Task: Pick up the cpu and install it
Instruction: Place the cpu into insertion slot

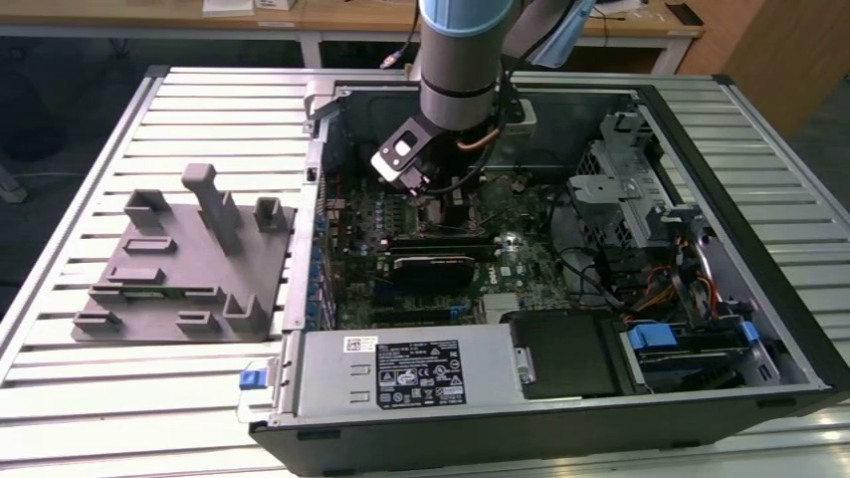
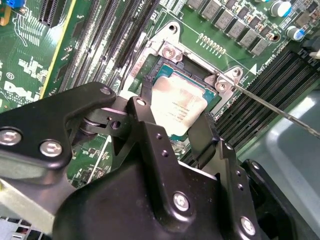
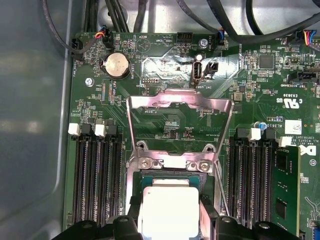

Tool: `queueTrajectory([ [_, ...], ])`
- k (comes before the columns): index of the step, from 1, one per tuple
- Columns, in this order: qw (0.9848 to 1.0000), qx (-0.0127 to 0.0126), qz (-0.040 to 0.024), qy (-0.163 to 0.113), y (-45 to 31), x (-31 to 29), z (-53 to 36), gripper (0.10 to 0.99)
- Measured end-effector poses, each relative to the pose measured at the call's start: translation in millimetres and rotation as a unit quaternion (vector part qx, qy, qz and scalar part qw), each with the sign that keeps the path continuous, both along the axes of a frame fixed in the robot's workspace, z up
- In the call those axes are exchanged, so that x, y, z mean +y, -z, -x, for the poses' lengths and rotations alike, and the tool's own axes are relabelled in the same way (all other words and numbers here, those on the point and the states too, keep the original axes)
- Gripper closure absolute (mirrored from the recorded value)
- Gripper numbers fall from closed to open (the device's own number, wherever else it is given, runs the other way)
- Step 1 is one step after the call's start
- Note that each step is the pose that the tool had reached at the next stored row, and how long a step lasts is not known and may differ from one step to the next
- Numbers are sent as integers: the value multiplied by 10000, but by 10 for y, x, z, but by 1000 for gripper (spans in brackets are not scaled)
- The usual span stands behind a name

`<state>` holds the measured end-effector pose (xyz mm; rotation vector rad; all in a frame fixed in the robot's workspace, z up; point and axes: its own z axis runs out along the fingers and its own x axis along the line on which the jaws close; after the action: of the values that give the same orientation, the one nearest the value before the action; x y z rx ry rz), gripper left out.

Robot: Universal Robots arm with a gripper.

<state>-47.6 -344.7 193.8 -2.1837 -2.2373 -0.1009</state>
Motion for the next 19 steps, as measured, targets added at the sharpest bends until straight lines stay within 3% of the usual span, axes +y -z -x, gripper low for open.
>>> queueTrajectory([
  [7,10000,1,28,0,-24,-1,0,553],
  [19,10000,2,29,91,2,-1,0,553],
])
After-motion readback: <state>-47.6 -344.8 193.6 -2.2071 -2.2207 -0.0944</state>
